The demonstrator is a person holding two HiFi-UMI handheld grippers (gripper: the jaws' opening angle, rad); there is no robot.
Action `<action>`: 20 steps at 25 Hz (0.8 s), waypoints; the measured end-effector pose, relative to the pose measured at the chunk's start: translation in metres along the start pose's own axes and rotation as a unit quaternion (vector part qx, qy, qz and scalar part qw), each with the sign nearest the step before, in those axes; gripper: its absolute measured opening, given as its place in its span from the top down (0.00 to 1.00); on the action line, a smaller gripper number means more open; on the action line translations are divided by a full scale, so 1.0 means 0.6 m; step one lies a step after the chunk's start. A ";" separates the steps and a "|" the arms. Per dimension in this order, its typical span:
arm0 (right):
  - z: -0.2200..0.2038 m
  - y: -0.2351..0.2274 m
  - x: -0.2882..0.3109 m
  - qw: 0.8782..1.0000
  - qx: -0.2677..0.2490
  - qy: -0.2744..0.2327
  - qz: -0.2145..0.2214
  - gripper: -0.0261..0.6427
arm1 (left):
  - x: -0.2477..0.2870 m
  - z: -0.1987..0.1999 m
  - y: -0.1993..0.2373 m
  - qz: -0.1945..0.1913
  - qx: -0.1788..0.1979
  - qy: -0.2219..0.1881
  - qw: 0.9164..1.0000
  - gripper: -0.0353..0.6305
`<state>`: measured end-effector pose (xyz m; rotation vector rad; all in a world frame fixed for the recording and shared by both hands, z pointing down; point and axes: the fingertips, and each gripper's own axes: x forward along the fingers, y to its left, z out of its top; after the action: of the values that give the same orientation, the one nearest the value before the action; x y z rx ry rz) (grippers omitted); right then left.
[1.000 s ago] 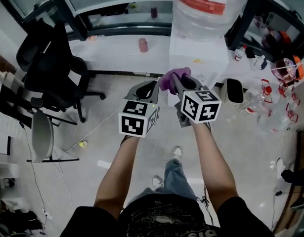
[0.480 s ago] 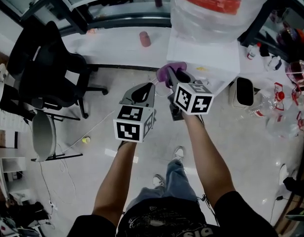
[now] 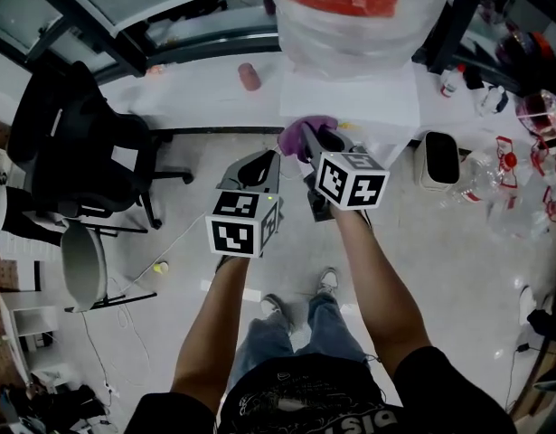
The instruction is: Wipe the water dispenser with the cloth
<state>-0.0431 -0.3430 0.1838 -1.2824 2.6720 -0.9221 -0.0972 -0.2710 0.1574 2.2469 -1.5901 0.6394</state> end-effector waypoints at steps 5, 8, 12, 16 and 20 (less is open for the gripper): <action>0.013 -0.030 -0.030 1.000 -0.012 -0.010 -0.025 0.91 | 0.024 0.014 -0.032 -0.030 0.014 -0.002 0.999 0.91; 0.028 -0.059 -0.057 0.999 -0.004 -0.023 -0.045 0.91 | 0.037 0.023 -0.062 -0.050 0.022 -0.004 0.999 0.91; 0.047 -0.099 -0.096 0.997 -0.007 -0.035 -0.070 0.91 | 0.059 0.038 -0.101 -0.076 0.032 -0.008 0.997 0.91; 0.056 -0.136 -0.133 0.995 -0.004 -0.045 -0.093 0.91 | 0.077 0.050 -0.138 -0.097 0.046 -0.011 0.994 0.91; 0.074 -0.172 -0.170 0.992 -0.009 -0.054 -0.116 0.91 | 0.092 0.056 -0.179 -0.120 0.056 -0.011 0.991 0.91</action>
<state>0.1084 -0.3413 0.1798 -1.6224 2.4940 -0.8253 0.0256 -0.2962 0.1577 2.4834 -1.2922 0.6527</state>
